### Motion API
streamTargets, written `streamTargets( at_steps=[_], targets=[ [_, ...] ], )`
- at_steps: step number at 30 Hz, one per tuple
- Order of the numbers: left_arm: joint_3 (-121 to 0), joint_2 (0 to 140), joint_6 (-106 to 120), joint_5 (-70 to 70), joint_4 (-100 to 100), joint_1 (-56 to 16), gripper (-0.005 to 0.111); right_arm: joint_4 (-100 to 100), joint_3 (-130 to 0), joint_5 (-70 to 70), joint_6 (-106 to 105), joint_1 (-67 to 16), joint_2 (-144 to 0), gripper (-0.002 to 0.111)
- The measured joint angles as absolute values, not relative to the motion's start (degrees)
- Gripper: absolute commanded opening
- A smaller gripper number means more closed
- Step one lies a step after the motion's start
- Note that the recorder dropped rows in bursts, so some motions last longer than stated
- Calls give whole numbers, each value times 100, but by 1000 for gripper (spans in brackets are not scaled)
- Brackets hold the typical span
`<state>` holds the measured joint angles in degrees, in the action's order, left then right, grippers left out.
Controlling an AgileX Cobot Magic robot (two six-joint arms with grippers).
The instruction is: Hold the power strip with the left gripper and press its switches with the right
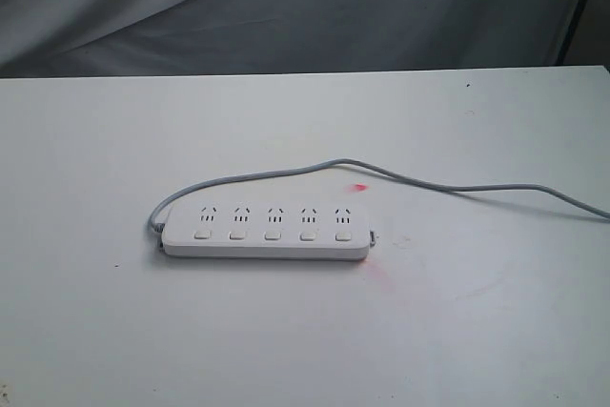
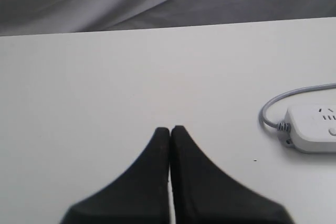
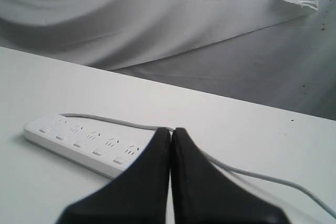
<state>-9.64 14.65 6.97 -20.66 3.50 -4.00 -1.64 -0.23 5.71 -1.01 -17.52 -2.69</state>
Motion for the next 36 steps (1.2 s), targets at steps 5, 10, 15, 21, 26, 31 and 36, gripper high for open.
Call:
streamTargets(
  at_steps=[5, 10, 15, 21, 26, 31, 36],
  targets=[
    [-2213, 2762, 697, -2612, 350, -400, 1, -164, -23, 571, -101, -1752, -269, 0],
    [-2826, 3537, 697, -2687, 350, -400, 1, -164, -23, 571, -101, -1752, -269, 0],
    [-2850, 3599, 697, -2709, 350, -400, 1, -164, -23, 571, -101, -1752, -269, 0],
    [-2850, 3599, 697, -2709, 350, -400, 1, -164, -23, 571, -101, -1752, -269, 0],
    [-3095, 3731, 2508, -3324, 1124, -400, 0, -164, -23, 571, -101, -1752, -269, 0],
    [-3601, 4346, 4493, -3936, 2313, -400, 0, -164, -23, 571, -101, -1752, -269, 0],
    [-4402, 5416, 5467, -4655, 2824, -400, 0, -164, -23, 571, -101, -1752, -269, 0]
  ],
)
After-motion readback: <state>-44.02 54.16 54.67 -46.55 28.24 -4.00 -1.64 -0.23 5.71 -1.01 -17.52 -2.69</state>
